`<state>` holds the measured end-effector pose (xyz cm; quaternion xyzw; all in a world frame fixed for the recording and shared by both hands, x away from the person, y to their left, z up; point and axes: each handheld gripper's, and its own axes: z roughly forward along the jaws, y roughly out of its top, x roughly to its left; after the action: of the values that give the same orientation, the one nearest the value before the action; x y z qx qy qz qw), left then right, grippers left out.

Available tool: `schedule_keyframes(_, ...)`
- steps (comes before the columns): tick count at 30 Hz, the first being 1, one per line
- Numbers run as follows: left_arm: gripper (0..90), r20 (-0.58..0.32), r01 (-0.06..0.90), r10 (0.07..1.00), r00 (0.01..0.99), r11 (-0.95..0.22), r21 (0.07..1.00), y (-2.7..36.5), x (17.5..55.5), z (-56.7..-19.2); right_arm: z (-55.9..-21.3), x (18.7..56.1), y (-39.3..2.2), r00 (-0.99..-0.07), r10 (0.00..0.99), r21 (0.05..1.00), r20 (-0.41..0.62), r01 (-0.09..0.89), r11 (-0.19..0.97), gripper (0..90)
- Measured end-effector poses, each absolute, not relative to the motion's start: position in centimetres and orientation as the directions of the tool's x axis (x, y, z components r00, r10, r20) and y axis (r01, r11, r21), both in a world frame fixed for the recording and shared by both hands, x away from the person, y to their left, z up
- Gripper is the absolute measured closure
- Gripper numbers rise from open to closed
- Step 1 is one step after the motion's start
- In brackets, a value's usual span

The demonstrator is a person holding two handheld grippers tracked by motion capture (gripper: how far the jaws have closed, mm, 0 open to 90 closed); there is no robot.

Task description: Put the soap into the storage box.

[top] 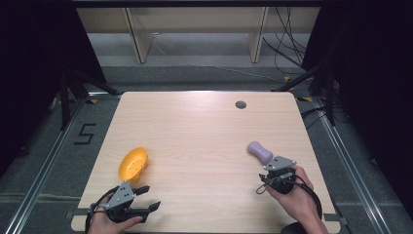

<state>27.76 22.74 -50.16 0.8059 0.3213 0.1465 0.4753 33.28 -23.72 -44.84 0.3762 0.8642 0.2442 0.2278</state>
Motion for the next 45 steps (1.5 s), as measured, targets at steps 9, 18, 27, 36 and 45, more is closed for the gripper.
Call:
schedule_keyframes(9,30.0,-0.047,0.371,0.664,0.746,-0.355,0.858,22.9,27.9,-50.3,-45.2,35.0,-24.3,-0.643,0.747,0.514,-0.169,0.589,0.623,50.2)
schedule_keyframes(18,29.5,-0.041,0.373,0.67,0.741,-0.36,0.855,23.2,27.9,-50.2,-42.8,40.1,-24.2,-0.781,0.613,0.317,-0.123,0.554,0.77,54.5)
schedule_keyframes(27,29.4,-0.092,0.411,0.681,0.726,-0.324,0.852,23.1,27.8,-50.4,-41.6,45.6,-23.9,-0.757,0.638,0.262,-0.139,0.594,0.761,54.5)
schedule_keyframes(36,28.9,-0.075,0.394,0.672,0.736,-0.336,0.855,23.1,28.0,-50.5,-43.3,48.5,-22.8,-0.754,0.65,0.167,-0.092,0.632,0.757,46.5)
schedule_keyframes(45,28.3,-0.063,0.394,0.669,0.741,-0.357,0.847,23.2,28.1,-50.5,-44.8,50.0,-22.1,-0.741,0.667,0.123,-0.079,0.656,0.744,45.9)
